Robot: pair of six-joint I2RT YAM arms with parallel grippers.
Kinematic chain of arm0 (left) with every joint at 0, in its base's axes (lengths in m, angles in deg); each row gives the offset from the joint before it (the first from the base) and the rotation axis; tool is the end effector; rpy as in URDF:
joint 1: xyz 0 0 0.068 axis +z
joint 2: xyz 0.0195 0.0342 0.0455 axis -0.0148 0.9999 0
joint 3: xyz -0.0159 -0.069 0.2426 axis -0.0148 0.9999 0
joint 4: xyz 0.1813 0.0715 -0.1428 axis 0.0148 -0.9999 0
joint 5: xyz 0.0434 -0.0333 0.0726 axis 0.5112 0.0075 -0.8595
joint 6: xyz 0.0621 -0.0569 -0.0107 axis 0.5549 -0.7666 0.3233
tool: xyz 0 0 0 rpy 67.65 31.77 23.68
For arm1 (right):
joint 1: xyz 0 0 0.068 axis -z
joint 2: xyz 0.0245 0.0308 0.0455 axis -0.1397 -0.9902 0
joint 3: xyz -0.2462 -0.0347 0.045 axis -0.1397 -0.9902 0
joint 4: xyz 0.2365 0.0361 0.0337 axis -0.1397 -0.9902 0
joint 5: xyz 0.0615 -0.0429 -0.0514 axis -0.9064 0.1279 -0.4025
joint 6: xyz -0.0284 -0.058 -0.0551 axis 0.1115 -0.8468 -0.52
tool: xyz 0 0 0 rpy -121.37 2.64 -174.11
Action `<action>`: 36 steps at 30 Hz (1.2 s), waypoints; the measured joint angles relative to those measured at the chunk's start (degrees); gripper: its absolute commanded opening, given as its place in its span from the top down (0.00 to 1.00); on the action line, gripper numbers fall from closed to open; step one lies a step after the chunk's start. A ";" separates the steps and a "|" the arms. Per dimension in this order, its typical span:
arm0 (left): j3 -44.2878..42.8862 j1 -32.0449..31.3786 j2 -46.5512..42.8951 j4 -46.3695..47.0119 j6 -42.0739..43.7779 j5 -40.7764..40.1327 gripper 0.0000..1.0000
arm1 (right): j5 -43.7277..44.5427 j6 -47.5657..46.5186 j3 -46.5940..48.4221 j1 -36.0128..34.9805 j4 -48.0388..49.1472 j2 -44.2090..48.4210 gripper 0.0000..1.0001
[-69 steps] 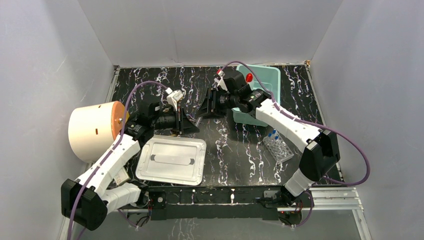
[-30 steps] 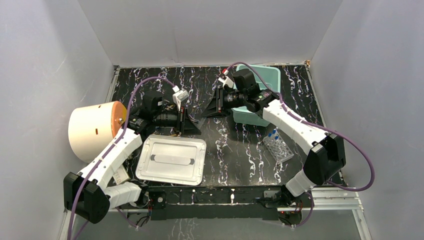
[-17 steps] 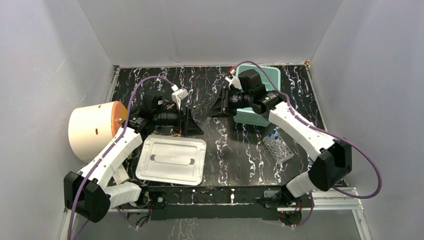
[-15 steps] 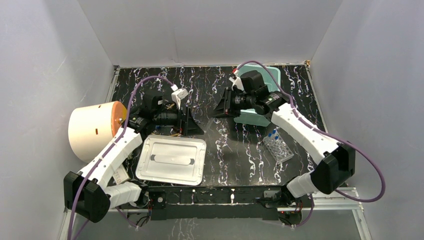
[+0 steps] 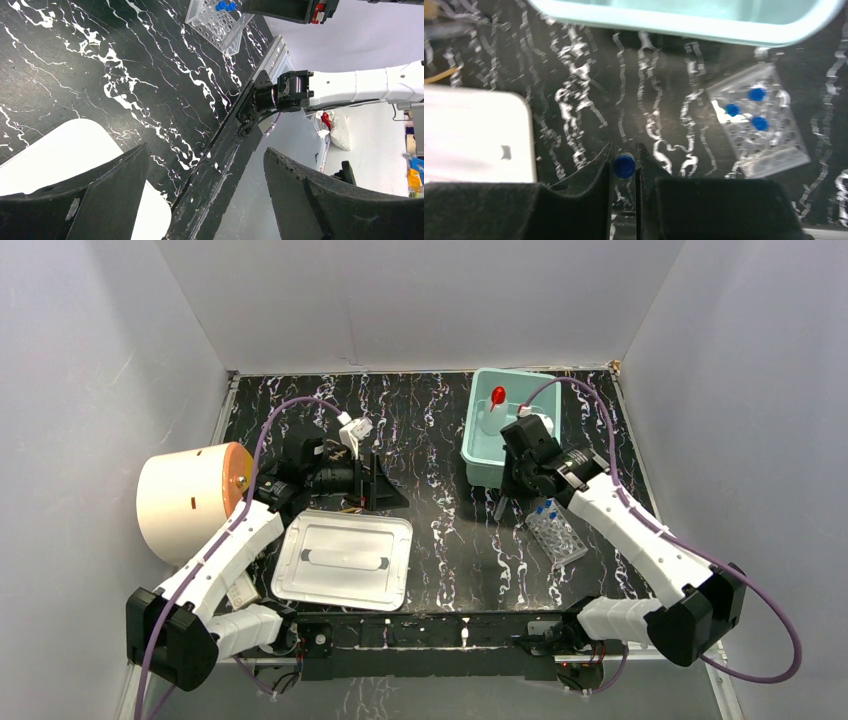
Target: Organize the chemistry lab equipment
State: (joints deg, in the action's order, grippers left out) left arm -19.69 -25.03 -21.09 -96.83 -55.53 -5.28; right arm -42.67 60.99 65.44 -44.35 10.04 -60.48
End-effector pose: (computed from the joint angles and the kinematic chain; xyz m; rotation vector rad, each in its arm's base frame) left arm 0.2176 -0.1560 0.2907 0.5465 2.0504 -1.3159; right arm 0.2181 0.1400 0.2825 0.0885 2.4553 0.2882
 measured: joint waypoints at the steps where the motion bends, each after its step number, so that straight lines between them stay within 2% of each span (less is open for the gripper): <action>1: 0.07 0.00 0.00 0.22 -0.24 -0.07 0.17 | 2.40 -0.04 -0.04 0.00 -1.03 0.37 0.90; 7: 0.09 0.00 0.00 0.96 -1.05 -0.31 0.17 | 13.84 0.74 -1.90 0.15 -3.45 3.17 0.90; 13: 0.22 0.00 0.00 1.05 -1.46 -0.81 0.17 | 18.51 4.44 -2.91 0.31 -6.67 2.51 0.89; 22: 0.96 0.00 0.00 1.03 -1.53 -1.20 0.17 | 21.16 10.40 -8.17 2.25 -8.07 4.46 0.89; 36: 1.57 0.00 0.00 1.07 -1.53 -1.40 0.17 | 23.76 10.80 -16.00 6.08 1.73 6.08 0.90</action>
State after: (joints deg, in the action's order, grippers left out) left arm -18.12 -25.03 -21.09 -95.76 -57.06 -6.68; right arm -18.91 71.79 49.44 -38.27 11.77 -54.41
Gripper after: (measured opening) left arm 0.832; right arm 0.242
